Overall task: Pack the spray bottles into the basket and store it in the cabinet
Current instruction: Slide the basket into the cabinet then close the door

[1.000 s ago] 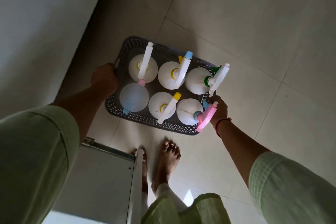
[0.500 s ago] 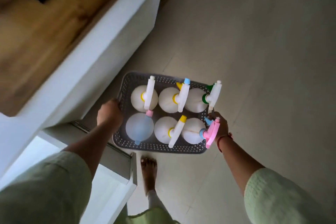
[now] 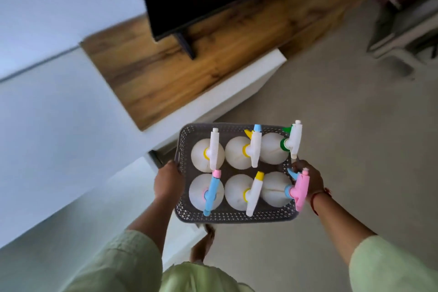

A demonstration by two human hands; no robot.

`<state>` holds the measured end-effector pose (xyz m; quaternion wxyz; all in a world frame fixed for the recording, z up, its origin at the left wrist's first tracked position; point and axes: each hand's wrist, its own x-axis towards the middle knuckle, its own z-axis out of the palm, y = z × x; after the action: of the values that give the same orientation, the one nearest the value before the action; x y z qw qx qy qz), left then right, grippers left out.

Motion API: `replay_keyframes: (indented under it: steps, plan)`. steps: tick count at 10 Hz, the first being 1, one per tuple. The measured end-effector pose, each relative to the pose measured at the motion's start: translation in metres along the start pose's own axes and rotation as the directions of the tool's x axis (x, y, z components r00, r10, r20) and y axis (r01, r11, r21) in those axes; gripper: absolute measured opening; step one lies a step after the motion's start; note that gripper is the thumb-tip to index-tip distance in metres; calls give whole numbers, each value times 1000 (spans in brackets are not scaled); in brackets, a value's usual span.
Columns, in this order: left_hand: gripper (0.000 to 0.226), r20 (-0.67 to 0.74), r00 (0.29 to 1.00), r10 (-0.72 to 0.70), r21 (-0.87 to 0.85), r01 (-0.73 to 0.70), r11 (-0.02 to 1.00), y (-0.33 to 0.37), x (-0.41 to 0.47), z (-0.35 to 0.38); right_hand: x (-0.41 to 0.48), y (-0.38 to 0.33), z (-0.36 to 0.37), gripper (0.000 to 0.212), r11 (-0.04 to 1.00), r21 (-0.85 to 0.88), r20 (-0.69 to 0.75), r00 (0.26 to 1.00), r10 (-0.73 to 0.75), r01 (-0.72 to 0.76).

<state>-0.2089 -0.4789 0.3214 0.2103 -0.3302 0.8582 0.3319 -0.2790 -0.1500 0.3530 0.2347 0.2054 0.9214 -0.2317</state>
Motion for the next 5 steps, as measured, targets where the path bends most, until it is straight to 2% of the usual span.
replay_keyframes:
  steps: [1,2,3,4,5]
  plan:
    - [19,-32,991,-132,-76,130,989,-43,-22,-15,-8,-38,21,18,997,67,115,993,23,-31]
    - [18,-58,953,-297,-141,287,948,-83,-47,-23,-23,-71,41,31,997,-39,163,985,-58,65]
    - [18,-60,911,-408,-204,389,898,-125,-70,-37,-46,-107,67,25,959,-170,212,959,-188,225]
    - [20,-54,876,-480,-279,448,849,-165,-86,-52,-72,-134,92,17,960,-154,269,945,-187,234]
    - [23,-61,858,-510,-322,467,824,-203,-97,-70,-100,-156,121,20,947,-169,322,924,-208,272]
